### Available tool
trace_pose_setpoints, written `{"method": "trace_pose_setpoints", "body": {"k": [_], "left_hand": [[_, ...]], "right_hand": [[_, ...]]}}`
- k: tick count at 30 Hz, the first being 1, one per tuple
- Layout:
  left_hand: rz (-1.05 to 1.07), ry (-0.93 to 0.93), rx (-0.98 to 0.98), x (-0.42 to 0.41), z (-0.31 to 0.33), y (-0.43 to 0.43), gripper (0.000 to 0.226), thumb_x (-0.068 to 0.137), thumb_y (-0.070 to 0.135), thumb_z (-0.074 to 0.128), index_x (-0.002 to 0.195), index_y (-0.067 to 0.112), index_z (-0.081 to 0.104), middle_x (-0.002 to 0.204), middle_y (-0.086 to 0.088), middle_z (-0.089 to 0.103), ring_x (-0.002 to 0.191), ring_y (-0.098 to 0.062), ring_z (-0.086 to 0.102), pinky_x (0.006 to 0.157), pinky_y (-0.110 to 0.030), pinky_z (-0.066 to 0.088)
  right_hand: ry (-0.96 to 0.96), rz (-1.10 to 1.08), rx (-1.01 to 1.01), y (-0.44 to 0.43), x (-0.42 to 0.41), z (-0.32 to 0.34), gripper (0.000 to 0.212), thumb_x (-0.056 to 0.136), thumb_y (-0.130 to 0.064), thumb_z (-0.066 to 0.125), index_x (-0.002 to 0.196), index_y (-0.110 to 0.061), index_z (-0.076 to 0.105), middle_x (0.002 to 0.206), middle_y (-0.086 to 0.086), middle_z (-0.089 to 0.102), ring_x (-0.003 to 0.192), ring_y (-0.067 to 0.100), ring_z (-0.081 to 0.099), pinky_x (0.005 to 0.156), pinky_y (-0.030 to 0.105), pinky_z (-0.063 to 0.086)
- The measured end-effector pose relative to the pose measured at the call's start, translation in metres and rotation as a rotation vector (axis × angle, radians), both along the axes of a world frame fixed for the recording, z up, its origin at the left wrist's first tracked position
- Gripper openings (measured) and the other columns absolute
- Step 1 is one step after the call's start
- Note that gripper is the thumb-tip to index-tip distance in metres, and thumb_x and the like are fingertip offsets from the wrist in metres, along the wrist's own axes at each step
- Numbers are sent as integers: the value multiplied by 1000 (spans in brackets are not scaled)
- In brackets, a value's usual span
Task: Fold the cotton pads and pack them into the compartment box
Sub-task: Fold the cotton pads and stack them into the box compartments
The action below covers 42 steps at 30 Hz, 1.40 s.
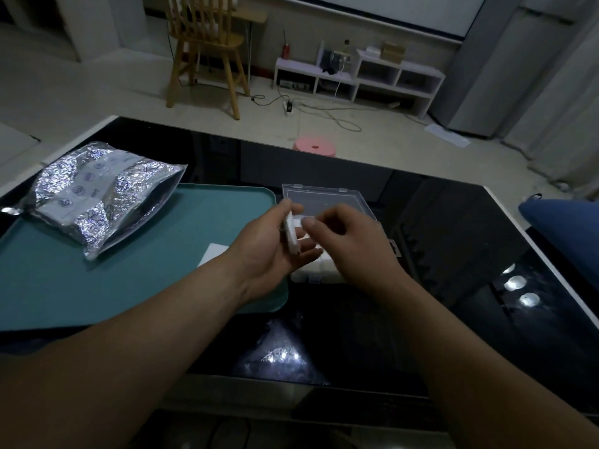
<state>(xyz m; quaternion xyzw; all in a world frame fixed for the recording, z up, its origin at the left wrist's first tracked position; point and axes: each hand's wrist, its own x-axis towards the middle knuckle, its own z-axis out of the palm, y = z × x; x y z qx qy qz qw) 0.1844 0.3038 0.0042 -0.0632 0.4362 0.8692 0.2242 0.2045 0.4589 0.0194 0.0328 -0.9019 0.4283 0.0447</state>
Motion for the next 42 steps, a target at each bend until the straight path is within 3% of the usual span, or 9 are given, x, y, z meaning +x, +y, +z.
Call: {"method": "trace_pose_setpoints", "body": {"k": [4,12,16,19,24,28,31,35,42], "left_hand": [[-56,34,23,3,-1,0,31,108,41,49,123,14,55,111,-13,72,101,-23,73,76,-36,60],[-21,61,-110,6,0,-1,37,105,32,56,131,5,53,130,-23,66,121,-33,67,95,-50,59],[-30,76,-113,9,2,-1,28,106,24,55,125,4,53,118,-17,68,98,-23,72,87,-43,62],[-32,90,-136,10,-1,-3,29,107,14,53,132,1,51,124,-19,67,100,-23,72,83,-39,63],[-23,125,-218,10,-1,-5,28,103,0,46,129,5,54,125,-19,64,108,-29,68,86,-43,63],[131,101,-323,4,1,-8,29,98,-4,38,116,11,56,91,-12,61,66,-19,60,57,-26,58],[225,52,-359,-4,1,-18,30,97,-2,37,113,13,57,82,-8,56,58,-15,51,51,-23,48],[236,16,-353,-6,0,-19,24,99,3,40,107,16,58,79,-6,55,56,-14,50,51,-23,45],[186,58,-371,-6,-4,-15,27,100,8,37,115,20,56,73,-2,47,55,-14,43,53,-26,37]], "right_hand": [[2,101,34,-11,5,-3,31,90,-52,74,106,-28,64,92,-8,69,80,6,66,67,24,50],[-54,115,-13,-4,1,-4,12,101,-33,66,107,-24,70,98,-5,74,92,11,71,90,45,60],[-80,76,-9,-4,-2,-4,16,105,-31,60,104,-22,73,94,-4,75,88,11,71,83,37,59],[-112,47,3,-5,-3,-1,19,105,-33,59,103,-23,75,92,-6,76,84,8,70,73,26,52],[-109,57,86,-8,-3,-1,14,101,-35,66,103,-23,73,91,-7,75,83,6,71,75,27,57],[-58,-165,-53,0,-8,6,9,99,-21,65,92,-18,70,87,0,70,79,13,67,68,30,51],[-146,-280,-121,13,-13,4,13,94,-21,73,102,-15,65,99,6,70,86,20,68,70,35,54],[-251,-229,87,6,-15,-12,17,90,-23,76,99,-21,61,92,1,72,74,13,68,57,27,47],[-194,-231,424,-9,-13,-30,8,89,-25,61,95,-25,55,94,-5,64,86,21,60,69,34,41]]}}
